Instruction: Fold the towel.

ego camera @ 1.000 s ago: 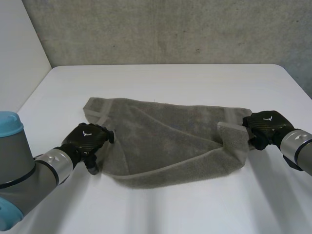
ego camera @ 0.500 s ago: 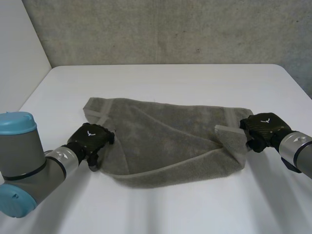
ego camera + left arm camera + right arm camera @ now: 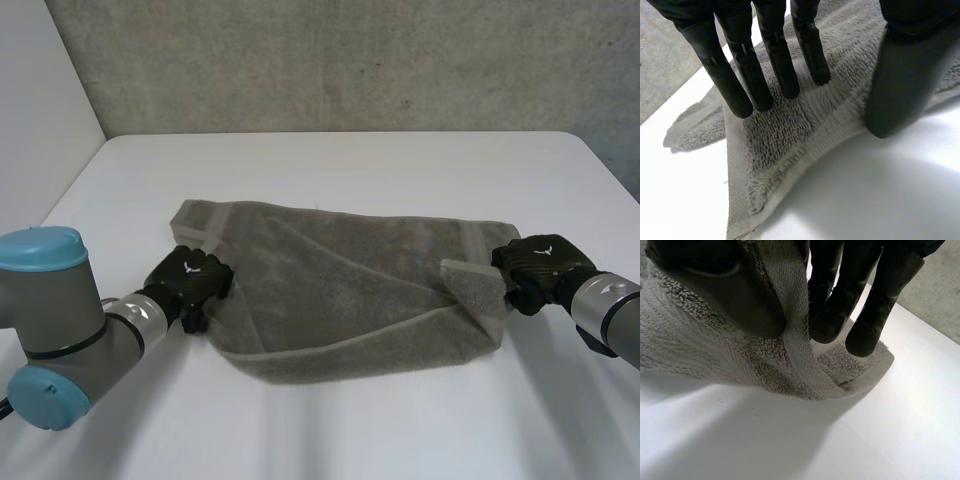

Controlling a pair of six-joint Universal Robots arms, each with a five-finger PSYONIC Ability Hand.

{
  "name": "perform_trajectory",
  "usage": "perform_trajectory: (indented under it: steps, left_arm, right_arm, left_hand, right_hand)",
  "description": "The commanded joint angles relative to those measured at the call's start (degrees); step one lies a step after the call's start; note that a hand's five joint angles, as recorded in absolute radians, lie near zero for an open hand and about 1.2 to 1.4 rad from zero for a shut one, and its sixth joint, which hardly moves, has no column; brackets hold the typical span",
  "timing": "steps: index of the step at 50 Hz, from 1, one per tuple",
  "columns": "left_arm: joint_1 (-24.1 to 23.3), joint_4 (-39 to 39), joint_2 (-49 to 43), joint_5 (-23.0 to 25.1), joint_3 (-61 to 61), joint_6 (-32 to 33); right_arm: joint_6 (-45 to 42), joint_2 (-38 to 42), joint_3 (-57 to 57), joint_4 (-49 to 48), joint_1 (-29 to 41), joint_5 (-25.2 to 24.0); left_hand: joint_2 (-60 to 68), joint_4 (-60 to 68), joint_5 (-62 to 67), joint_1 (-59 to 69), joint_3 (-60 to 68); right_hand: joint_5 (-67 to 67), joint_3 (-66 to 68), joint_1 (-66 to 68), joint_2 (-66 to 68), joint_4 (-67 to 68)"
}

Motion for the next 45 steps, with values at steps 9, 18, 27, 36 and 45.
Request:
perform_trajectory:
  steps: [9, 18, 27, 36, 45]
  left_arm:
    - [-1.86, 0.13, -0.60, -0.01, 3.42, -0.88]
    - [-2.92, 0.04, -3.15, -0.10, 5.18, -0.71]
    - [-3.27, -0.14, -4.29, -0.18, 6.06, -0.71]
    - [-2.65, -0.31, -0.43, -5.63, 11.95, -4.58]
    - [2.71, 1.36, 15.04, -9.33, 19.07, -26.11]
  right_arm:
    - [-0.07, 1.04, -0.01, 0.00, 0.00, 0.00]
    - [-0.07, 1.48, -0.18, 0.00, -0.09, 0.00]
    - [-0.07, 1.56, -0.80, 0.00, -0.35, 0.00]
    - [1.07, -1.78, -2.47, -2.72, 0.17, 0.08]
    - [17.95, -19.44, -1.77, -27.51, 1.14, 0.79]
  left_hand:
    - [5.73, 5.87, -3.02, 6.44, 5.77]
    - [13.83, 13.97, 5.08, 14.54, 13.87]
    - [23.40, 23.54, 14.65, 24.11, 23.44]
    - [23.40, 23.54, 14.65, 24.11, 23.44]
    - [23.40, 23.54, 14.65, 24.11, 23.44]
  right_hand:
    - [3.04, 2.25, 2.96, 3.11, 2.21]
    - [3.04, 2.25, 2.96, 3.11, 2.21]
    - [3.04, 2.25, 2.96, 3.11, 2.21]
    - [3.04, 2.25, 2.96, 3.11, 2.21]
    - [3.04, 2.25, 2.96, 3.11, 2.21]
